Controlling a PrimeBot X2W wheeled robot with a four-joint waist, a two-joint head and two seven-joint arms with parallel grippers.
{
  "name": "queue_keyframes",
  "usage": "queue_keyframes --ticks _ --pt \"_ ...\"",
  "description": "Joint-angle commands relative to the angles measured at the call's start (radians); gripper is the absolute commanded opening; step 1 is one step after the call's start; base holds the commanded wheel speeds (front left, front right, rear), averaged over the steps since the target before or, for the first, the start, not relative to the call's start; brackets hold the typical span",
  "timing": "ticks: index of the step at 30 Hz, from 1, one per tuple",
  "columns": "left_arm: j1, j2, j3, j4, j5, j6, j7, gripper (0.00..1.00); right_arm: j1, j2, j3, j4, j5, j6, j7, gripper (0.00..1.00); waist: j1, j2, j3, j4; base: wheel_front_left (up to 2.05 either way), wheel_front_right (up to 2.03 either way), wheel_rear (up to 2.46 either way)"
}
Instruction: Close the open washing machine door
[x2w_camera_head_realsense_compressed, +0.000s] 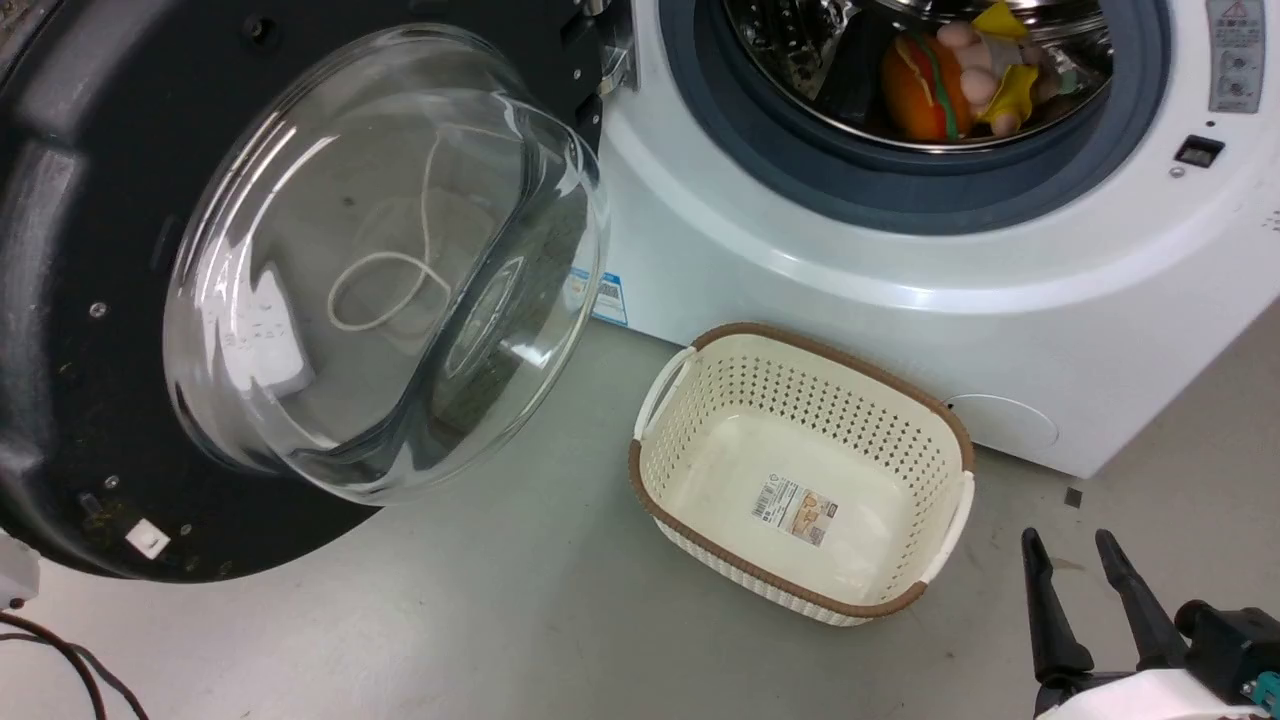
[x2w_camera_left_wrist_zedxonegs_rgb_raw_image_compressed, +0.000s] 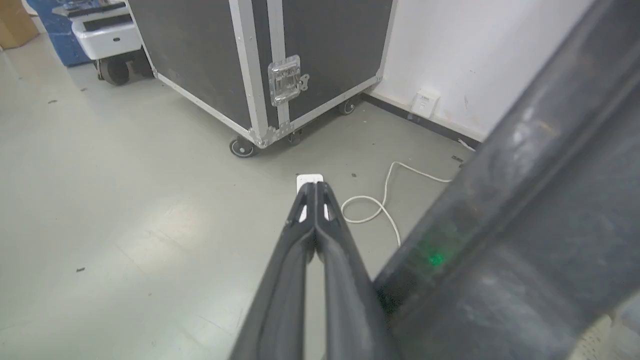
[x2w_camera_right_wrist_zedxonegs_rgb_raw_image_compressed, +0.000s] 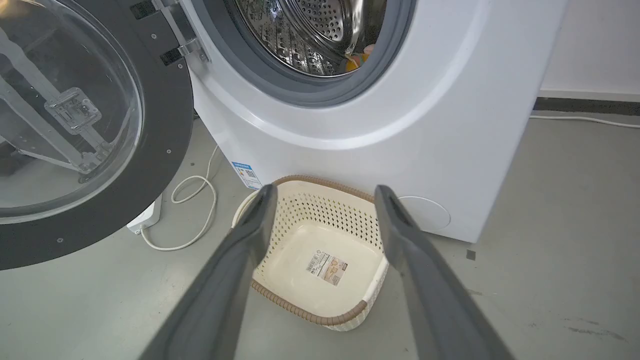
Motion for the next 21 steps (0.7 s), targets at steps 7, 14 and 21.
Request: queue_keyframes --ticks 7,14,21 --pt "0.003 0.028 -0.033 0.015 -0.153 -0.039 0.25 0.0 -0.005 0.0 -0.013 0.008 0.038 0.001 -0.017 1.0 -0.0001 0.0 -0.002 0.026 0.0 0.0 0.0" --pt "0.087 0.025 -0.128 -0.115 -0.321 -0.066 0.51 0.0 -0.011 0.0 -0.092 0.046 0.07 0.001 -0.064 1.0 -0.0001 0.0 -0.042 0.071 0.0 0.0 0.0" --pt "0.161 0.015 -0.294 -0.304 -0.404 -0.079 0.62 0.0 -0.016 0.0 -0.164 0.077 0.087 0.001 -0.093 1.0 -0.0001 0.0 -0.076 0.097 0.0 0.0 0.0"
